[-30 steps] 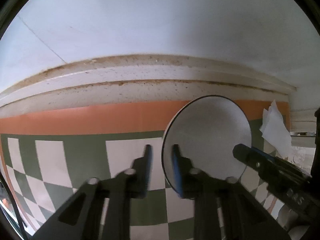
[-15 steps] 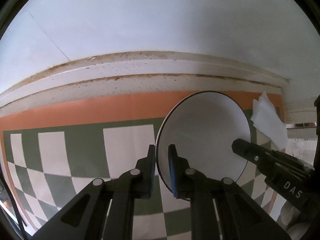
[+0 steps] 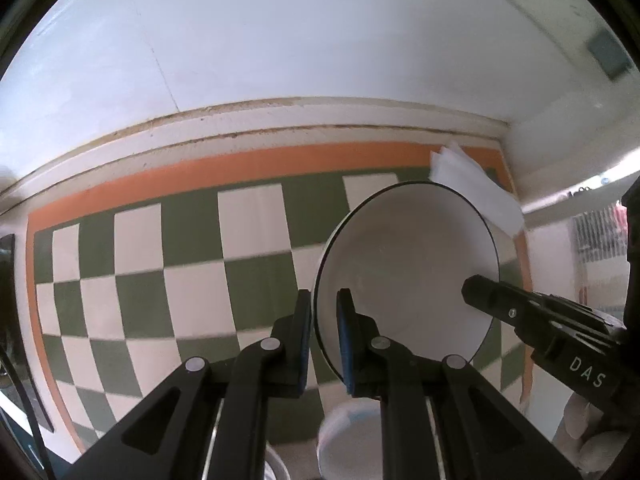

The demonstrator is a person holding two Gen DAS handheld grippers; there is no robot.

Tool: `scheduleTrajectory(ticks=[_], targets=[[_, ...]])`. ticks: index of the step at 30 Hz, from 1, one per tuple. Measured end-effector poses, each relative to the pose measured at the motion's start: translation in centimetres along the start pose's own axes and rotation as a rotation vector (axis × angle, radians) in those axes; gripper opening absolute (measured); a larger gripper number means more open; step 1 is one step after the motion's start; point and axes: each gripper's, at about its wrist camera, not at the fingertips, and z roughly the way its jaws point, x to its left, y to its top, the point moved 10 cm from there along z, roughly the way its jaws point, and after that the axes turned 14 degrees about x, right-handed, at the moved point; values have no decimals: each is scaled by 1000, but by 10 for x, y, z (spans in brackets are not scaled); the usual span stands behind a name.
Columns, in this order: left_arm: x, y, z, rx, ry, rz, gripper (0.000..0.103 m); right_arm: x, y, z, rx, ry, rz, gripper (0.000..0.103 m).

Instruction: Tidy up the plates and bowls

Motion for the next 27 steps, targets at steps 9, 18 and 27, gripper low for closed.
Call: scheduleTrajectory(ticks=[9,18,27], targets=[[-18,-66,-8,-4,-1,49,11,2,-92,-30,-34,-9,-3,10],[-23,-113,21,52,0,63,11,-5,-151,-20,-2,-19,22,10],[-19,-135,60,123,28,58,11,-26,-180,19,78,-24,63,11]])
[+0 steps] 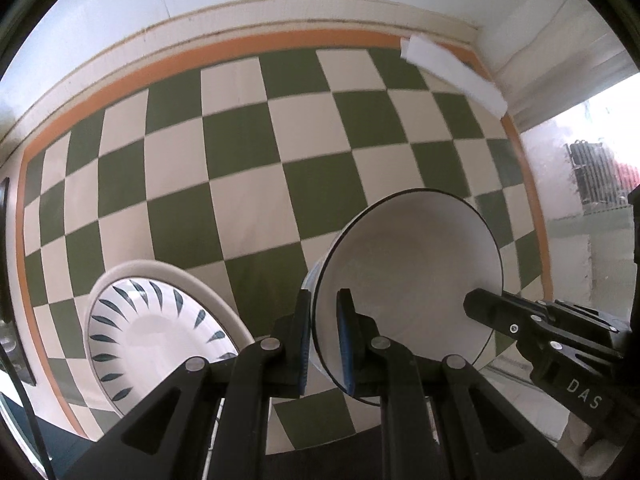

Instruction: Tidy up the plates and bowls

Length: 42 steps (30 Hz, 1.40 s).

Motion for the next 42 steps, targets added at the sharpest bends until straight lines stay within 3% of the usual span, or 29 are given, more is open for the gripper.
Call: scheduleTrajectory(ticks=[13,31,36,39,42], targets=[[4,-10,26,46,28,-21,11,-7,-11,31,76,-10,-8,10],[1,-5,27,54,57,-48,18,-8,-5,39,102,-37,-17,14],[2,-13,12,30,55,-50,18,-5,-6,31,89,-54,-35,14],[0,-21,-4,0,43,-40,25,0,-11,20,69,-70,-57,14],[-2,-31,-22,-37,41,-28,41,6,-22,8,48,-90,-81,27]])
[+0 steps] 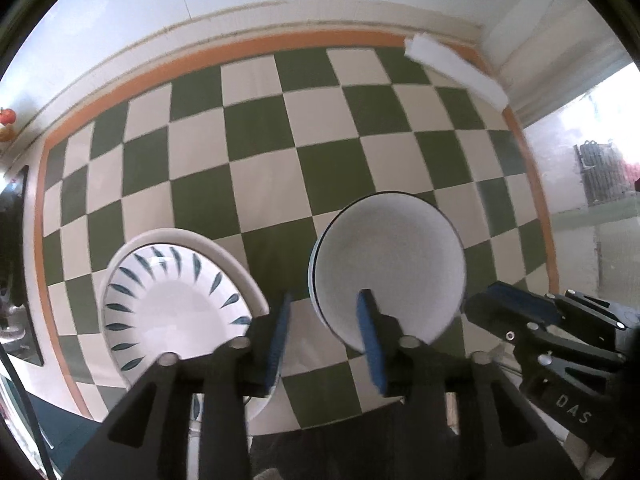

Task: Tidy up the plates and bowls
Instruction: 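Lower the bowl stack onto the cloth beside the plates and open both tools, then grasp the rim of the bowl stack with both tools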

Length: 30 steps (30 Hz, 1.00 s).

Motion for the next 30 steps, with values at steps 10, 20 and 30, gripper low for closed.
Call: scheduleTrajectory(ticks=[10,20,30], targets=[[9,-41,-48,-88,-43,-17,93,16,-49,-48,-92,-54,-57,73],[13,-79,-73,-117,-62,-25,100,26,-87,-86,-162,-86,-75,86],[13,-71,-74,-123,-88,-33,100,29,-90,-97,-183,-65,-78,89]])
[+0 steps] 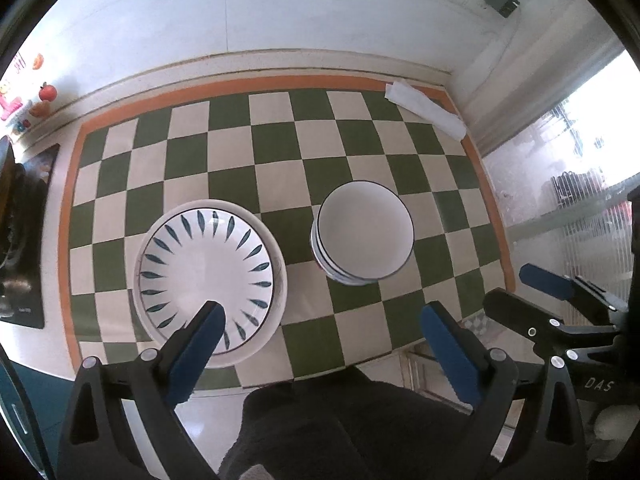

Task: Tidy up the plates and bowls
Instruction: 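Grasp the rim of the bowl stack with both tools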

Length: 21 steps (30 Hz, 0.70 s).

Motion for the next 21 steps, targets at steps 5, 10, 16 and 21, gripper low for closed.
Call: scheduleTrajectory(ticks=[5,10,16,21], targets=[[8,31,25,33,-29,-31,100,-14,23,18,-34,108,57,89],[16,66,59,94,-67,-42,100,-30,50,54,-16,240,145,89],[17,102,106,209,-102,-26,100,-47,68,119,91,381,248,89],[11,119,147,329,-136,-3,100,-47,71,160,165,475,270,89]])
